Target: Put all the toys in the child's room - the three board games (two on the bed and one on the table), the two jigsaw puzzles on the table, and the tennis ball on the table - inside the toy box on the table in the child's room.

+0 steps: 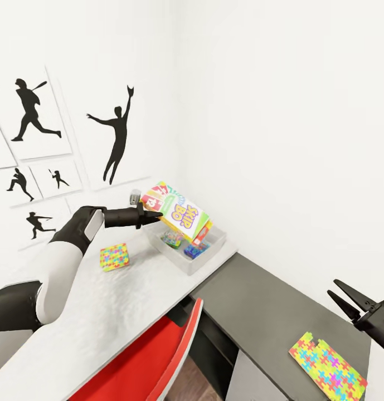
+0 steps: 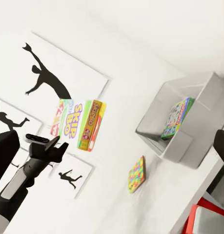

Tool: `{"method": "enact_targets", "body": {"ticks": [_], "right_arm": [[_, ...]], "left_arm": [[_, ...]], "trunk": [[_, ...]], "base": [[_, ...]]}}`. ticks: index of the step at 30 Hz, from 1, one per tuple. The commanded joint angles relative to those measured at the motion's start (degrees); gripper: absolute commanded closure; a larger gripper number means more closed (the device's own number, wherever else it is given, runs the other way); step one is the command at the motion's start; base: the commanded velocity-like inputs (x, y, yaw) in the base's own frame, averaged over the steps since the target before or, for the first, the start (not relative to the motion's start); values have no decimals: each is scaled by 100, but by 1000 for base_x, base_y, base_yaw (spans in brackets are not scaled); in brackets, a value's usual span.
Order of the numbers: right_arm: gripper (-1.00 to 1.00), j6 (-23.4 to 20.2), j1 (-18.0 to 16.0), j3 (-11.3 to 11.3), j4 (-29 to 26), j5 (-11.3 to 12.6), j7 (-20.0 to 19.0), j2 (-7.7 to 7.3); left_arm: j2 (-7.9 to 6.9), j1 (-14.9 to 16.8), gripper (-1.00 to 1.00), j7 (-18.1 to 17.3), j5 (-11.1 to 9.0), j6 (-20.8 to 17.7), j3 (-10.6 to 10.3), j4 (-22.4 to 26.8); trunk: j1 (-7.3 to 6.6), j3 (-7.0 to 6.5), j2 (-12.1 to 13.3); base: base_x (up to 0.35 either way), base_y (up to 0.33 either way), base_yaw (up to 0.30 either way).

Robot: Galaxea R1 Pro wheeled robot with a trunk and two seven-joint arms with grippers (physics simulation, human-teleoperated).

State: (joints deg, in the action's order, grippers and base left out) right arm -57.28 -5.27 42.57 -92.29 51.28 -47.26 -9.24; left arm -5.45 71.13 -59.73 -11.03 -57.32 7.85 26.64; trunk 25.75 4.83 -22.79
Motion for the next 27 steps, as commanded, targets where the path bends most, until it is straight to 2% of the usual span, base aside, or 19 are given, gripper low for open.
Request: {"method": "enact_targets", "body": {"ticks": [1,6,13,27], "right_arm": [[-100,-22,-9,6,1,-20,-28,0],[-100,-20,-9,5,1,-20,-29,1],[-100,-22,-9,2,1,-20,-29,1],[-100,-20,-9,-3,1,-20,-31,1]], "left_arm": [[-2,6,100,-50,-14,-34,23,-1],[-8,6,100,-222,-14,-34,17,-1],[-49,6,100,-247,-14,-34,15,-1],[-53,6,100,-238,-7,-34,9,-1]], "trunk": [[3,7,-13],[3,-20,-13],[3,-59,-13],[3,-136,-13]], "base": [[-45,0,-241],[-20,0,-241],[8,0,-241],[162,13,-241]]}}
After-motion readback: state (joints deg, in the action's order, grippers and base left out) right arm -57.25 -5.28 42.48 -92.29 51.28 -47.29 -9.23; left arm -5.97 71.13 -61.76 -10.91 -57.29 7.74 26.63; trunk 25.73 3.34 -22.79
